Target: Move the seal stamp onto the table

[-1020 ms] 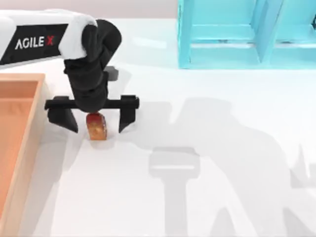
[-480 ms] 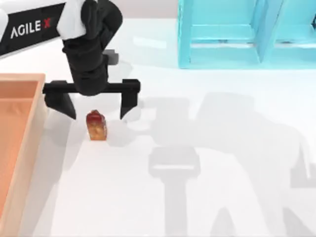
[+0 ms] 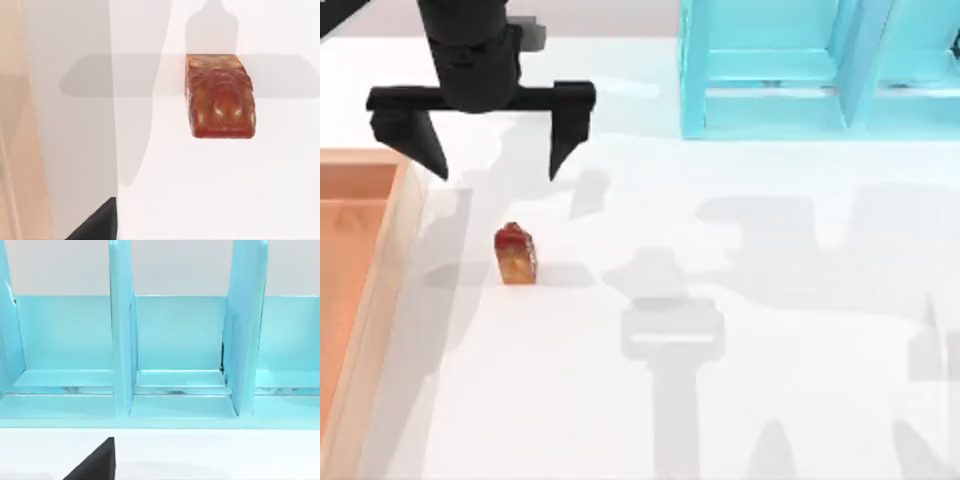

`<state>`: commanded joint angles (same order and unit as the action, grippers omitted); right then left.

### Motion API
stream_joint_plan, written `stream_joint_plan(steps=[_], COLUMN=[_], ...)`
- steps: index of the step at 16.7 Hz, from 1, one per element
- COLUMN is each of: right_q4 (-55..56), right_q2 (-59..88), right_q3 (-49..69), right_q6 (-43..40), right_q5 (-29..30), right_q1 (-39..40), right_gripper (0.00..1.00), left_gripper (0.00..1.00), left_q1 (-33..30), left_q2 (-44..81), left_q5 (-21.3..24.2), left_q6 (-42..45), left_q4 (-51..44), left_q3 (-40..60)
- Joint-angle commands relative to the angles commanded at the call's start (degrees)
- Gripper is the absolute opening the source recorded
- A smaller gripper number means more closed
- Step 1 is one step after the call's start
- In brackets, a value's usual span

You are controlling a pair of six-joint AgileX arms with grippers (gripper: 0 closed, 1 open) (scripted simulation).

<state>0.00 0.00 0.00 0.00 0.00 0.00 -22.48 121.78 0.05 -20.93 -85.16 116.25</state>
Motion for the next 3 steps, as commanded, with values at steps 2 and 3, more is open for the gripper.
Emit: stream_joint_plan(steps=[2,3], right_q4=[0.0,0.0], right_q2=[0.0,0.0], right_q3=[0.0,0.0], right_q6=[0.0,0.0], right_q5=[0.0,0.0], right_q1=[0.0,0.0], right_gripper=[1.0,1.0], left_gripper=[1.0,1.0], left_q1=[0.02,0.02], left_q2=[-0.68,-0.75], left_q5=[0.01,0.01], left_q6=[0.05,0.06], left_q4=[-2.08,-2.24], left_q3=[2.13,2.3])
